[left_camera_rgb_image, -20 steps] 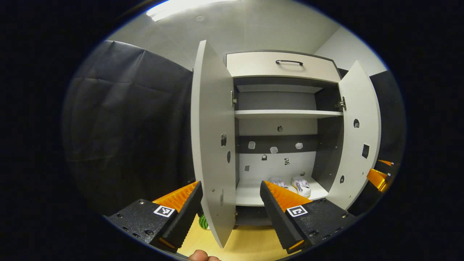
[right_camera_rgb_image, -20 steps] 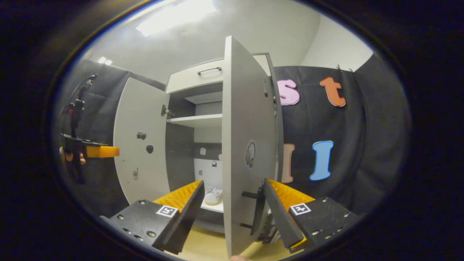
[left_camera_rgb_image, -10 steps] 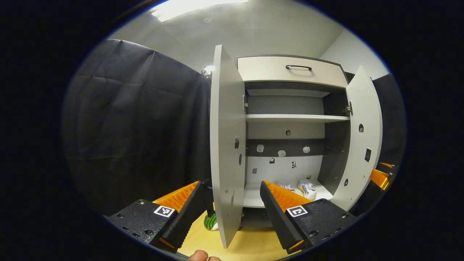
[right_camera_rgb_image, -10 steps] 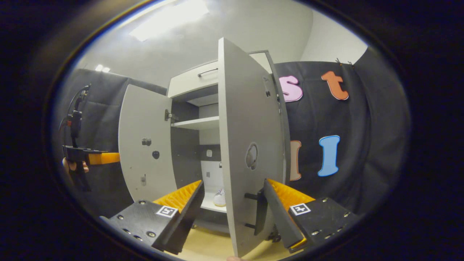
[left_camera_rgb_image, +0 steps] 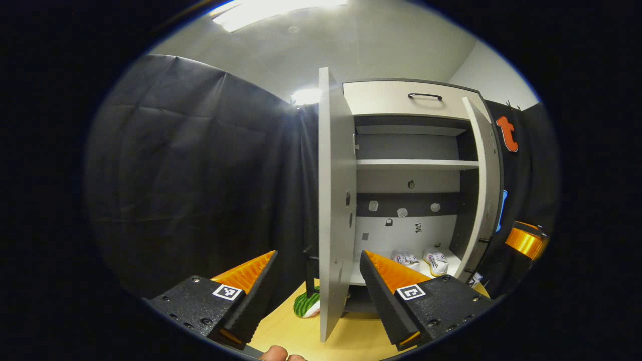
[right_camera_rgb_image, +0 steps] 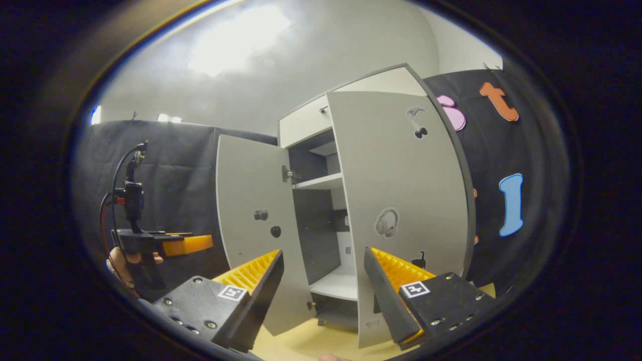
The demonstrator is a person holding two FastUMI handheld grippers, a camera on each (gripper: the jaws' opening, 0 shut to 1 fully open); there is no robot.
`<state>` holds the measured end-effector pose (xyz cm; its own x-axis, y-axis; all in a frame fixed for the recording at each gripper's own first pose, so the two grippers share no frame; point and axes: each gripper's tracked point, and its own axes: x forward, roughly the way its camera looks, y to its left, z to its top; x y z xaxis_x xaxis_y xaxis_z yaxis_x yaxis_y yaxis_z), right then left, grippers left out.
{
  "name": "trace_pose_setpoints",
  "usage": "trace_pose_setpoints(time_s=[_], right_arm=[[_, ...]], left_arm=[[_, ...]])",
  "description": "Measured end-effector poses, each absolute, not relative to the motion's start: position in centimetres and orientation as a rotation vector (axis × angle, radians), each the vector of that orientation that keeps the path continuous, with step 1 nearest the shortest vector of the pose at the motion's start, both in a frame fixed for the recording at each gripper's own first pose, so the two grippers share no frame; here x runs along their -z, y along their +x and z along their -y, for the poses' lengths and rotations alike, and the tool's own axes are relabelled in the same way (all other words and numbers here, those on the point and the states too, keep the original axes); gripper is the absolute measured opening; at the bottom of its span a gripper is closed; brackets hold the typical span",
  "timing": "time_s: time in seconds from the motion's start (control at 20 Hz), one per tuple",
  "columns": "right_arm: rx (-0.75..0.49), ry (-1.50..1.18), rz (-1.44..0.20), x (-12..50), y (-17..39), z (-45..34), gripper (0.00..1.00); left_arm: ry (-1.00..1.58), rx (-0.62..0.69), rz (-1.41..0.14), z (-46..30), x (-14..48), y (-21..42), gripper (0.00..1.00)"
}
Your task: Grab one shoe with the right hand and put it into the shoe cabinet, grab the other shoe with the left hand and put it into the shoe cabinet; then close the right door with the right hand and the left door with the left hand.
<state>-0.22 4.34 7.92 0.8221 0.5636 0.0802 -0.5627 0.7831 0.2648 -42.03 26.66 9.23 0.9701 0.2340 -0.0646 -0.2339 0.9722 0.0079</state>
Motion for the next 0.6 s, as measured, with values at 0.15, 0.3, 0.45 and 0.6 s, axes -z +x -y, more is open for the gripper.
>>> trace_pose_setpoints(time_s=[0.15, 0.3, 0.45, 0.6], right_arm=[[-0.614, 0.289, -0.01, -7.7, -0.1, -4.7, 0.95], [-0.617, 0.289, -0.009, -7.8, -0.2, -4.8, 0.95], [-0.616, 0.284, -0.009, -7.8, -0.4, -4.9, 0.95], [-0.617, 0.279, -0.01, -7.9, -0.8, -5.1, 0.95]], left_arm=[[-0.001, -0.273, -0.068, -28.0, -9.0, -42.7, 0.94], [-0.005, -0.302, -0.073, -29.3, -9.0, -43.7, 0.94], [-0.013, -0.318, -0.074, -29.9, -8.9, -44.0, 0.94], [-0.012, -0.327, -0.077, -30.2, -8.5, -44.1, 0.96]])
